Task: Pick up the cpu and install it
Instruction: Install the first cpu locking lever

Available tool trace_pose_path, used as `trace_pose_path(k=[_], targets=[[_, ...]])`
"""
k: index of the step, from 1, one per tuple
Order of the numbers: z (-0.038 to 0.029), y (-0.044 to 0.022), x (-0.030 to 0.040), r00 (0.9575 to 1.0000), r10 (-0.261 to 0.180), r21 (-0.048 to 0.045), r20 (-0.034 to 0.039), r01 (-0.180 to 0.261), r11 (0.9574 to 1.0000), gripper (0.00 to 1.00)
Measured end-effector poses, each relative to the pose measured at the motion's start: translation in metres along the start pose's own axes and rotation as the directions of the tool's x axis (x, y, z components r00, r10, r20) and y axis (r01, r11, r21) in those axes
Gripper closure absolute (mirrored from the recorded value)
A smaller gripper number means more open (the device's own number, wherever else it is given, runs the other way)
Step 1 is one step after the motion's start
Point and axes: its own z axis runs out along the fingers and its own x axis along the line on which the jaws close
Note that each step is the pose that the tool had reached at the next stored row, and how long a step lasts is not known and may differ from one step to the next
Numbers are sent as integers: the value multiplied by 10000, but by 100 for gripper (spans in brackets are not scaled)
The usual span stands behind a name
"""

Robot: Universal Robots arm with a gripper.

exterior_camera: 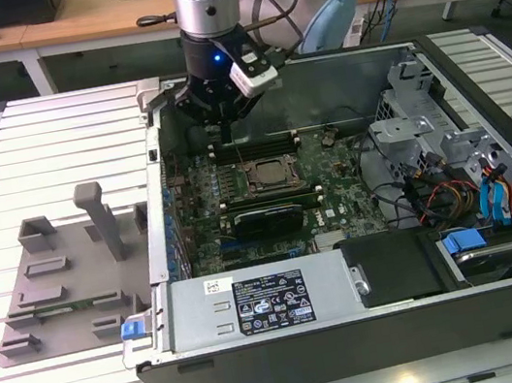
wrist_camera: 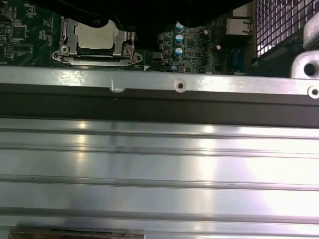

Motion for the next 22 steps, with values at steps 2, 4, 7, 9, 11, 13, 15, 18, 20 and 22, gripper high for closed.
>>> trace_pose_path(k=[2,4,7,9,11,13,15,18,20,22], targets=[[-1,-1,-36,10000,1,1,-1,-1,10000,89],[0,-2,-55,10000,1,0,0,-1,10000,89],[0,-3,-99,10000,0,0,0,0,10000,89],[0,-5,-151,10000,0,0,0,0,10000,89],[-1,-6,-186,10000,-1,1,-1,1,10000,89],[-1,-7,-215,10000,0,1,-1,0,10000,89],[-1,-8,-235,10000,1,0,0,-1,10000,89],[7,-9,-288,10000,-1,0,-3,1,10000,89],[28,-9,-305,10000,0,0,-8,0,10000,89],[57,-9,-330,10000,0,0,-12,0,10000,89]])
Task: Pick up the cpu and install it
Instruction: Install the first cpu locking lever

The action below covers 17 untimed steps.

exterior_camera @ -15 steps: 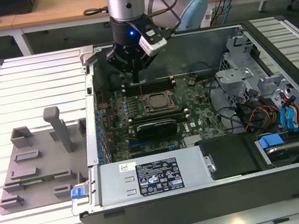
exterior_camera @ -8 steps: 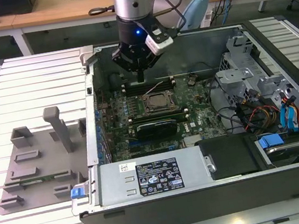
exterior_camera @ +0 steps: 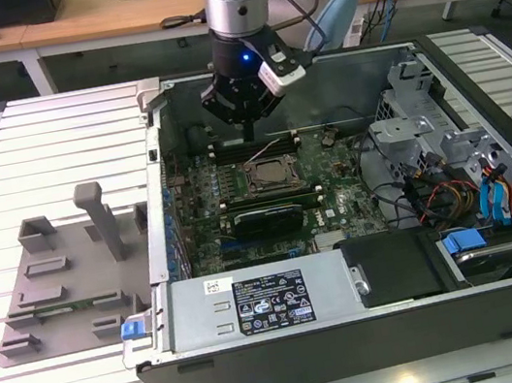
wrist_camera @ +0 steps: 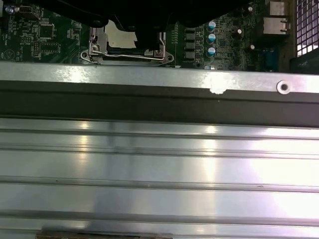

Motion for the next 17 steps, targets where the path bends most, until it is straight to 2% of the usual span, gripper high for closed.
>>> trace_pose_path(k=[7,9,12,17], targets=[[45,1,-17,10000,1,0,-2,-1,10000,89],[105,13,-18,10000,-17,1,-1,17,10000,89],[151,38,-20,9999,-157,2,4,157,9999,89],[250,126,-69,9999,-170,2,-6,170,9999,89]])
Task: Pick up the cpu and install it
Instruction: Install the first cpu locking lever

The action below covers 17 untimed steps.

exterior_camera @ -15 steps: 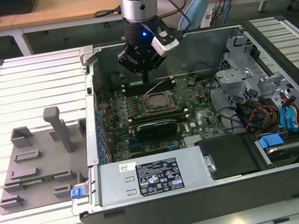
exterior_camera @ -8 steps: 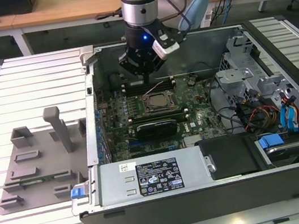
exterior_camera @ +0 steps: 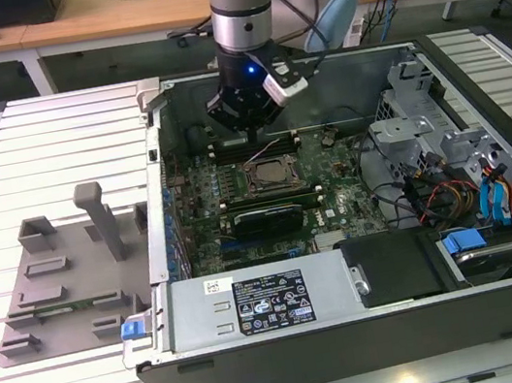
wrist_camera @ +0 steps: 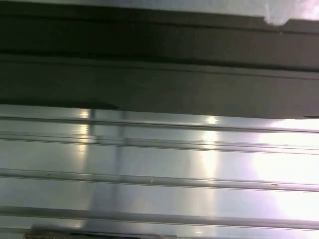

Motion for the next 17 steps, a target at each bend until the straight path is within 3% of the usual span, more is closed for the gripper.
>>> trace_pose_path(k=[5,13,17], targets=[[80,-2,-94,10000,0,0,-11,0,10000,89],[137,-8,-203,10000,0,11,-28,0,10000,89],[184,-8,-298,10000,0,-2,-31,0,10000,89]])
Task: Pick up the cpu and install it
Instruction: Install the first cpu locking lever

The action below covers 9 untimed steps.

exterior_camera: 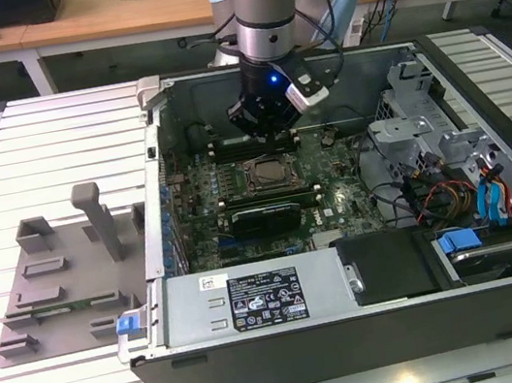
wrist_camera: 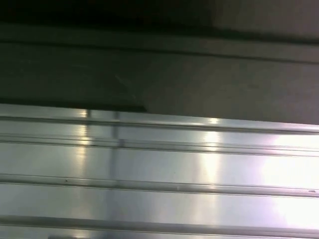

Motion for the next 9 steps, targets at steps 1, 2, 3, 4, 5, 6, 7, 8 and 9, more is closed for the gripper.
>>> trace_pose_path(k=[1,2,3,4,5,6,7,8,9], targets=[[5,-2,-11,10000,0,0,-2,0,10000,89],[8,-5,-19,10000,0,1,-3,0,10000,89],[11,-9,-28,10000,0,0,-1,0,10000,89],[15,-14,-40,10000,0,-1,-1,0,10000,89],[17,-17,-49,10000,0,1,-2,0,10000,89],[22,-20,-62,10000,0,2,-4,0,10000,89],[33,-22,-79,10000,0,1,-4,0,10000,89],[39,-22,-85,10000,0,1,-4,0,10000,89],[43,-22,-91,10000,1,1,-4,-1,10000,89]])
